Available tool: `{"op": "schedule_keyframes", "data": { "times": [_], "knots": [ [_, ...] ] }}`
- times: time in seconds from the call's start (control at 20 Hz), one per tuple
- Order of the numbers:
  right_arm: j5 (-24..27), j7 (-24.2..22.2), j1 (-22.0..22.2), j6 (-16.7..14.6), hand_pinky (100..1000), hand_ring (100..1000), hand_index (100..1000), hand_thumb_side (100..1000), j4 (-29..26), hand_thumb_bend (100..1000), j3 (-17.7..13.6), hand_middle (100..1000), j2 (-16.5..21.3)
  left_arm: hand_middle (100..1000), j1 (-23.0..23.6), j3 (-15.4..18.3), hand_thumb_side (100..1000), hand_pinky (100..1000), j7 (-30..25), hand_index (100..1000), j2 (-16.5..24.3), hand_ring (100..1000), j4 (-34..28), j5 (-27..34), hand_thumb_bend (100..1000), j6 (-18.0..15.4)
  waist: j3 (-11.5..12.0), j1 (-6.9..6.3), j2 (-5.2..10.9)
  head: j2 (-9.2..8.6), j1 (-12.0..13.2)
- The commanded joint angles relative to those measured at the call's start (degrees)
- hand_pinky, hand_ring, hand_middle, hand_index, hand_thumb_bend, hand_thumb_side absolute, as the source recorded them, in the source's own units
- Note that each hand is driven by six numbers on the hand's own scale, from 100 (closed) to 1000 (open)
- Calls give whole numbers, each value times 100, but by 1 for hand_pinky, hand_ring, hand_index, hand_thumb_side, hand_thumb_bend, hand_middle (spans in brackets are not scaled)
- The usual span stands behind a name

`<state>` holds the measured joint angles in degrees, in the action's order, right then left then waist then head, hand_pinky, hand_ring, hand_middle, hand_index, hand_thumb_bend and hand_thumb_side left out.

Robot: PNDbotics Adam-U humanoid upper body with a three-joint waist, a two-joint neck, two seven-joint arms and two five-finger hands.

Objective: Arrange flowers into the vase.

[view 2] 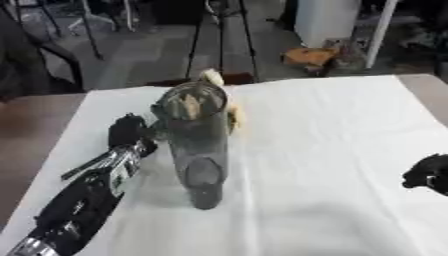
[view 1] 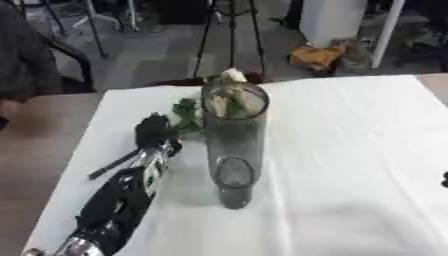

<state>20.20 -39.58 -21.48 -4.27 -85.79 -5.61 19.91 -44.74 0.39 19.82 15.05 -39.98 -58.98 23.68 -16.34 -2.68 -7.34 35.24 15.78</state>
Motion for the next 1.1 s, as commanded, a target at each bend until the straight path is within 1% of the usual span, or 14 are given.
{"op": "schedule_keyframes", "data": {
  "times": [0.05, 0.1, 0.2, 0.3, 0.55, 0.95, 1.0, 1.05, 1.1],
  "knots": [
    [-7, -18, -97, -11, 676, 678, 662, 724, -45, 745, -21, 605, 62, 100, -55, -37, 114, 113, 37, 159, 63, 100, -65, 120, 100, -73, 9, -10, -2, -43, 12],
    [-5, -17, -97, -12, 676, 678, 662, 724, -44, 745, -23, 605, 61, 100, -57, -55, 128, 102, 21, 148, 64, 100, -151, 188, 100, -136, 17, -6, 1, -45, 9],
    [-1, -17, -96, -11, 676, 677, 662, 724, -43, 745, -23, 605, 57, 100, -56, -75, 125, 100, 17, 137, 79, 100, -300, 309, 100, -211, 30, -2, 8, -50, 10],
    [1, -16, -94, -9, 675, 677, 662, 724, -41, 746, -27, 604, 53, 100, -61, -85, 120, 100, 62, 101, 99, 100, -448, 425, 100, -238, 39, 5, 19, -57, 4],
    [13, -12, -87, -13, 675, 677, 662, 723, -31, 747, -33, 604, 51, 100, -65, -118, 116, 100, 82, 100, 197, 100, -821, 659, 100, -239, 66, 26, 48, -62, -6],
    [33, -2, -60, -20, 675, 677, 662, 721, -17, 748, -46, 605, 52, 100, -128, -98, 108, 100, -151, 100, 499, 100, -1610, 676, 100, -138, 120, 63, 108, -66, -32],
    [36, 4, -53, -22, 675, 677, 662, 721, -14, 749, -51, 605, 56, 100, -161, -95, 316, 100, -197, 100, 567, 100, -1726, 679, 100, -132, 127, 66, 119, -60, -44],
    [39, 7, -47, -24, 675, 677, 662, 721, -13, 749, -55, 605, 60, 100, -186, -94, 111, 100, -236, 100, 627, 100, -1849, 686, 100, -129, 135, 67, 128, -58, -54],
    [41, 9, -41, -25, 675, 677, 662, 721, -11, 748, -57, 605, 62, 100, -207, -96, 113, 100, -274, 100, 680, 100, -1965, 697, 100, -126, 143, 69, 136, -57, -64]
  ]
}}
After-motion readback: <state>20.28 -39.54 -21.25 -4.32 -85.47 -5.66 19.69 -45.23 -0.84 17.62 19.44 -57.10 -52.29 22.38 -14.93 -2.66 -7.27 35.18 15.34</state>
